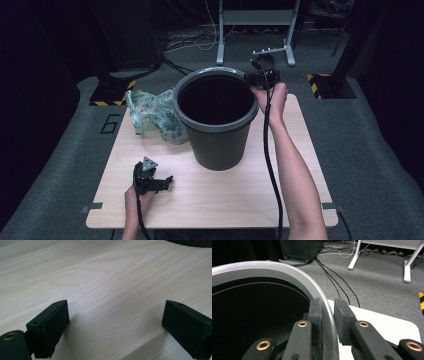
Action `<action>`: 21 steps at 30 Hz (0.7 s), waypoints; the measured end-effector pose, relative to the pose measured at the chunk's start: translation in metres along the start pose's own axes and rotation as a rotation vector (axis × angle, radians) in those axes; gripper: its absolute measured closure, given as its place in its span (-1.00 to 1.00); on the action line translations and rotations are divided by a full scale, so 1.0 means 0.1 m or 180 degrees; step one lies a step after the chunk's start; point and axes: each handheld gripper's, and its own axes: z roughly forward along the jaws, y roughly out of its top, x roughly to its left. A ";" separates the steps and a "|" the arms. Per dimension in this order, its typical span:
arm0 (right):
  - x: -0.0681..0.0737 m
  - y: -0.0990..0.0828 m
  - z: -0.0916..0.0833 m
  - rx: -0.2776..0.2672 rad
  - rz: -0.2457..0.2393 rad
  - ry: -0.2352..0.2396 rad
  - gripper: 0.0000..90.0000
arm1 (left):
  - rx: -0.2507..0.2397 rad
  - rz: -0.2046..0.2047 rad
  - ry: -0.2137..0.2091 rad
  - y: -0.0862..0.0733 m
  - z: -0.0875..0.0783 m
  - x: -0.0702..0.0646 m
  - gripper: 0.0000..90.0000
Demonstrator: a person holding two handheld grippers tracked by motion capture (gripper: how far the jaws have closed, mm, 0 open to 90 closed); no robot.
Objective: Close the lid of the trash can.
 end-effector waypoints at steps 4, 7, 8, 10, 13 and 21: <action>-0.02 -0.01 -0.03 -0.0010 -0.0005 -0.0011 0.70 | 0.0004 0.0008 -0.0006 0.00 0.00 0.00 -0.84; -0.04 -0.03 -0.07 -0.0025 -0.0020 0.0009 0.71 | 0.0006 0.0008 -0.0007 0.00 0.00 0.00 -0.84; -0.03 -0.03 -0.08 -0.0026 -0.0027 0.0002 0.71 | 0.0005 0.0008 -0.0007 0.00 0.00 0.00 -0.84; -0.03 -0.04 -0.09 -0.0004 -0.0062 -0.0015 0.71 | 0.0005 0.0007 -0.0008 0.00 0.00 0.00 -0.84; -0.04 -0.07 -0.09 0.0018 -0.0057 -0.0023 0.71 | 0.0004 0.0009 -0.0008 0.00 0.00 0.00 -0.84; -0.06 -0.15 -0.11 -0.0006 -0.0054 0.0022 0.69 | 0.0009 0.0015 -0.0006 0.00 0.00 0.00 -0.84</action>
